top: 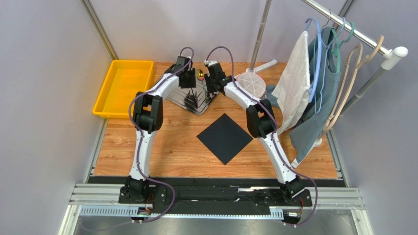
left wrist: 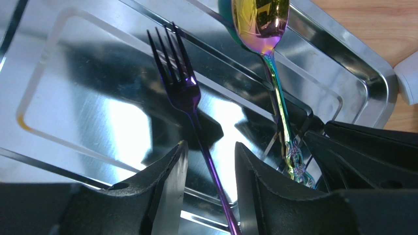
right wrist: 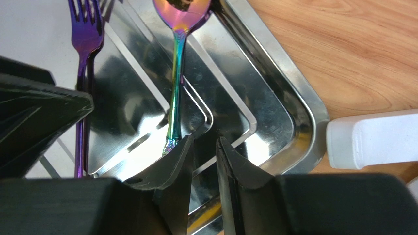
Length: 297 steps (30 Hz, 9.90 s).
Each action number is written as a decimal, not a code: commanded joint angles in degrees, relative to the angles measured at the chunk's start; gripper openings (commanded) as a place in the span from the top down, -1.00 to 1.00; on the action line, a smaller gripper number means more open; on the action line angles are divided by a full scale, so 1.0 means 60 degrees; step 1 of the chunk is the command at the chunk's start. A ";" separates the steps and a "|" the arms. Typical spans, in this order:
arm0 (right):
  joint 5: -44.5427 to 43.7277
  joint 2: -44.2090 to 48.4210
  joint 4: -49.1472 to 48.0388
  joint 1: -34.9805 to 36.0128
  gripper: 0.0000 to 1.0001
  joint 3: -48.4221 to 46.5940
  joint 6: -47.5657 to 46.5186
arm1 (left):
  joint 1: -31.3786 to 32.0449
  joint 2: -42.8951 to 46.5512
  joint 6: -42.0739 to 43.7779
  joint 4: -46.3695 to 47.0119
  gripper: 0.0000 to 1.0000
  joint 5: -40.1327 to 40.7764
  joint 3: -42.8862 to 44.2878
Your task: Place the utensils on the paper napkin and roll it up
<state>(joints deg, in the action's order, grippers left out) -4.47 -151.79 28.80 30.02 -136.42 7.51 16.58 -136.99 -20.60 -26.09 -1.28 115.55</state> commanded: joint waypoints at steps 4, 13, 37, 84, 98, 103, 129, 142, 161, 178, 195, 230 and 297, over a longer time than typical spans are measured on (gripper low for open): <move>0.0115 0.0674 -0.0493 -0.0082 0.39 0.0617 0.0155 | 0.0196 -0.0942 -0.0112 -0.1687 0.10 0.0681 0.1982; 0.0436 0.0849 -0.0595 -0.0096 0.37 0.0823 0.0169 | 0.0269 -0.1323 -0.0419 -0.2931 0.30 0.1063 0.2128; -0.0047 0.0380 0.0035 0.0534 0.19 -0.0044 -0.0856 | 0.0109 -0.0958 -0.0727 -0.3021 1.00 0.0566 0.1807; -0.0192 -0.0206 0.1824 0.0827 0.11 -0.0614 -0.0300 | -0.0244 0.0068 -0.0990 -0.2947 1.00 -0.0387 0.0796; -0.0280 0.0571 0.0752 0.0841 0.12 -0.0086 0.0374 | -0.0375 0.0185 -0.0991 -0.2903 1.00 -0.0431 0.0679; -0.0164 0.0833 0.0329 0.0856 0.14 0.0236 0.0594 | -0.0434 0.0229 -0.0990 -0.2874 1.00 -0.0446 0.0620; -0.0926 -0.0057 0.0723 0.1295 0.30 -0.0552 -0.0152 | -0.0610 0.0361 -0.1181 -0.2976 1.00 -0.0783 0.0503; -0.1291 -0.0147 0.1821 0.1325 0.31 -0.0452 -0.0650 | -0.0683 0.0288 -0.1195 -0.3020 1.00 -0.0988 0.0547; -0.0749 0.1403 0.0666 0.1017 1.00 0.0719 -0.0812 | -0.0683 0.0478 -0.1079 -0.2816 1.00 -0.1164 0.0606; 0.0541 0.0383 0.0035 0.0856 0.17 -0.0524 0.0052 | -0.0727 0.1035 -0.1225 -0.2449 1.00 -0.1383 0.0122; 0.0393 -0.0308 0.1834 0.0973 0.52 -0.0818 -0.0504 | -0.0771 0.1092 -0.1489 -0.2464 1.00 -0.1633 -0.0082; 0.0613 0.2270 0.2935 0.1105 1.00 0.0807 -0.1705 | -0.0815 0.1357 -0.1459 -0.2581 1.00 -0.1603 -0.0054; -0.0119 1.2905 -0.0244 0.0299 1.00 1.3039 0.2103 | 0.3812 0.6207 -0.2351 0.0891 1.00 -0.0169 -0.6793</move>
<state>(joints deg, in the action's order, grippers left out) -4.08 -76.01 32.97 31.79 -58.85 17.30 35.99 -98.32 -30.96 -26.52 -8.03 73.76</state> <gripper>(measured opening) 0.027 0.008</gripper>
